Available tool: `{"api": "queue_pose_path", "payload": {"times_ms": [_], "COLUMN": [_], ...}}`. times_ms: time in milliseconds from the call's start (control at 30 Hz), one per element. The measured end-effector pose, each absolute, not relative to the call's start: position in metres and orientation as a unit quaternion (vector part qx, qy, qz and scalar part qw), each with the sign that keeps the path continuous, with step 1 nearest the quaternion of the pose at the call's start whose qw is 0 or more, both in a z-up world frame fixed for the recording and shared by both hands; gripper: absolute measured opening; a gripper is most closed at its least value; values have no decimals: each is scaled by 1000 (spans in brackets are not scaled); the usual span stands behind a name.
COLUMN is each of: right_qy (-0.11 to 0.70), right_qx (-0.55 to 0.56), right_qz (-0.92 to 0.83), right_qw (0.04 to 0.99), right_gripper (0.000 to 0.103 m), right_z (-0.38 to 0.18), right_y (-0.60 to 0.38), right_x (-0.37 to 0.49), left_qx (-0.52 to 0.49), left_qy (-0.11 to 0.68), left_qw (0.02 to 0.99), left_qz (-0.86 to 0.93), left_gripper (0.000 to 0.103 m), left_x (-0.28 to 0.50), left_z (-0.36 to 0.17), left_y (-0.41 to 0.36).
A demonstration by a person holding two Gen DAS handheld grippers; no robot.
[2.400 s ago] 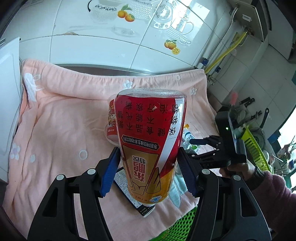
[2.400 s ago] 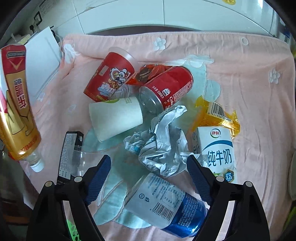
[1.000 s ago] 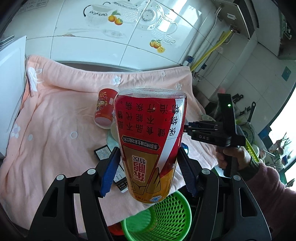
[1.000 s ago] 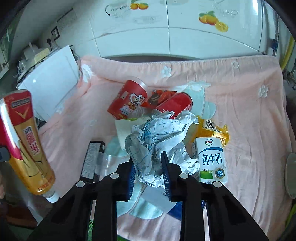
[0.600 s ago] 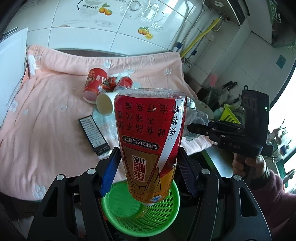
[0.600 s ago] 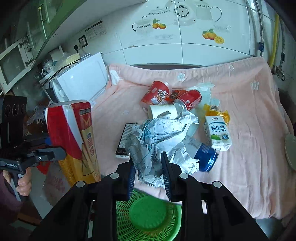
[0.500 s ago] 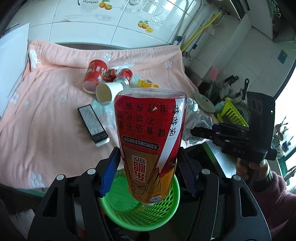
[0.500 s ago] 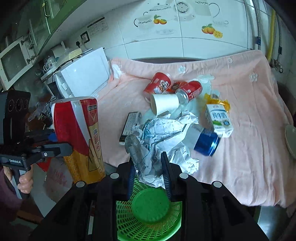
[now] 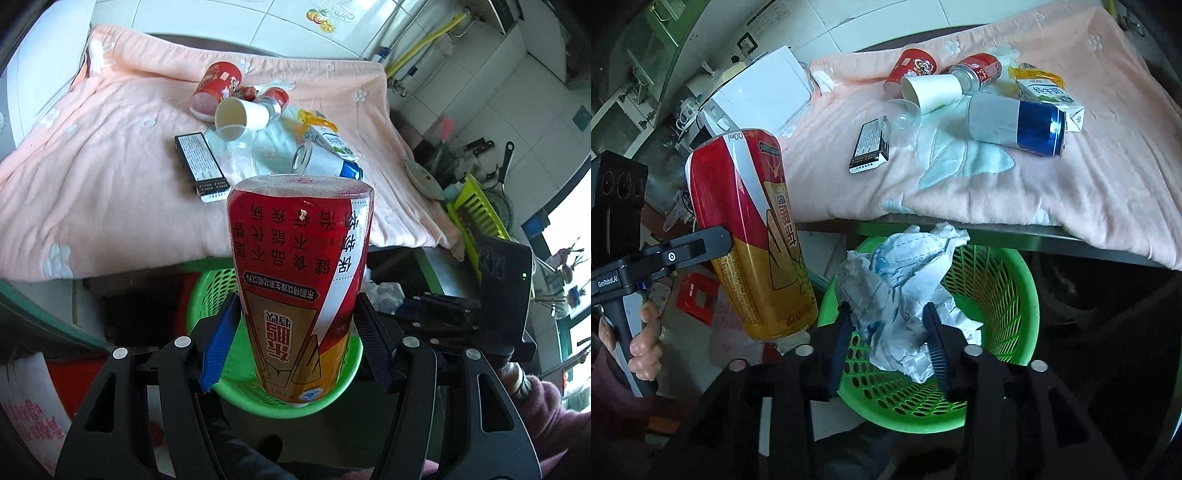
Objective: Collect trash
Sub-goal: 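Carry both items over the green basket while the right gripper releases the paper, then lower the drink bottle into the green basket and open the left gripper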
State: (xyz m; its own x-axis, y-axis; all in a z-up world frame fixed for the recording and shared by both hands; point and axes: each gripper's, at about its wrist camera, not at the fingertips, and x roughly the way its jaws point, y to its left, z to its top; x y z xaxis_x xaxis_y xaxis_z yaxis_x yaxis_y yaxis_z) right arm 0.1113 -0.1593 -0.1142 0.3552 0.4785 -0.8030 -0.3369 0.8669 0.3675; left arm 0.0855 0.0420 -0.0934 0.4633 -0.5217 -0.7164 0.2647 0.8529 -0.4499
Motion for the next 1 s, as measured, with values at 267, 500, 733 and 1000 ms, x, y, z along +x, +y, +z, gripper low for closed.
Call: {"api": "queue_pose_path", "payload": {"times_ms": [267,500,733,1000], "right_qy": [484,463,460,463], "right_qx": [65,58,76,77], "right_qz": [238,213,200,205], "right_qw": [839,858,862,859], "right_gripper": [65,75,75,75], "right_z": [-92,-75,-76,-79], "right_y": [-168,-185,-199,-197], "right_x": [95,80,69,70], "left_qx": [-132,-108,-102,-112], "left_qy": [472,480,507,552], "left_qw": [839,838,825,796], "left_qz": [-236,-235,-229,-221], "left_gripper": [62,62,62,67], "left_x": [87,93,104,107], "left_z": [-108,-126,-153,-188], "left_y": [28,3,-6,-9]}}
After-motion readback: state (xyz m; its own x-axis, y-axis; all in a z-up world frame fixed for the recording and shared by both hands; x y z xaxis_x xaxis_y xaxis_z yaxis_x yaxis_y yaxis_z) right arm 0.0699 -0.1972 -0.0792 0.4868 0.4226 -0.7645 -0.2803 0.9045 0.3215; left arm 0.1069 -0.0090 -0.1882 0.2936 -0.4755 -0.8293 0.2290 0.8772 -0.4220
